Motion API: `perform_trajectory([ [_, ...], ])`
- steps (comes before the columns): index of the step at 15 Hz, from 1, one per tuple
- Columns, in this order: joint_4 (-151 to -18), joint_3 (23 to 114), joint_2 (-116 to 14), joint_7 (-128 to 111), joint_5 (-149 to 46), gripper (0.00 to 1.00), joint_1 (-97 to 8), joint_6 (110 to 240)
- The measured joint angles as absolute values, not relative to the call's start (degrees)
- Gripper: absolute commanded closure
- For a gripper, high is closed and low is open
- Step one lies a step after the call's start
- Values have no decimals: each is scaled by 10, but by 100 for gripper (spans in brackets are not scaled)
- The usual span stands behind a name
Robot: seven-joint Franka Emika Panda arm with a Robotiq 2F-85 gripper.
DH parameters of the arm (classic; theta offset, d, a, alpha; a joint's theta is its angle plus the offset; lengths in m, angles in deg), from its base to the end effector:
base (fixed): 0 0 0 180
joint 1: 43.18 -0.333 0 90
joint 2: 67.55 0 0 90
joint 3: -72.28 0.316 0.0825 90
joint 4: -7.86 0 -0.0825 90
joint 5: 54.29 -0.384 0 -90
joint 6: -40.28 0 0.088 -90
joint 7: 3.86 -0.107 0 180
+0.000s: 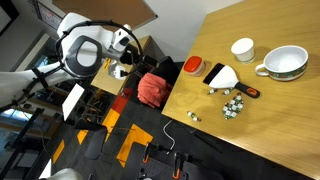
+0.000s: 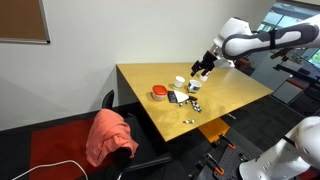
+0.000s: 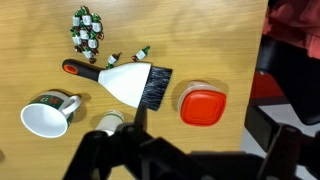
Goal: Place the lid on the table
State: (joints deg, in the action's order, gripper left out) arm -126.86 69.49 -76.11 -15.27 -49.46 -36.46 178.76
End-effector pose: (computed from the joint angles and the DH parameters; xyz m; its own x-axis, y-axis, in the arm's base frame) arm 0.4951 -0.0837 0.4120 0.9303 -0.2941 0.2193 -0.3052 -0.9521 0.0177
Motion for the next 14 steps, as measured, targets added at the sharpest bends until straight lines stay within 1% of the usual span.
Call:
perform_trajectory([
  [3,-1265,694,-753,-151,-505,0,-365,1786],
  [6,-1240,688,-709,-105,-555,0,-365,1786],
  [14,-1083,680,-490,-78,-566,0,-365,1788],
])
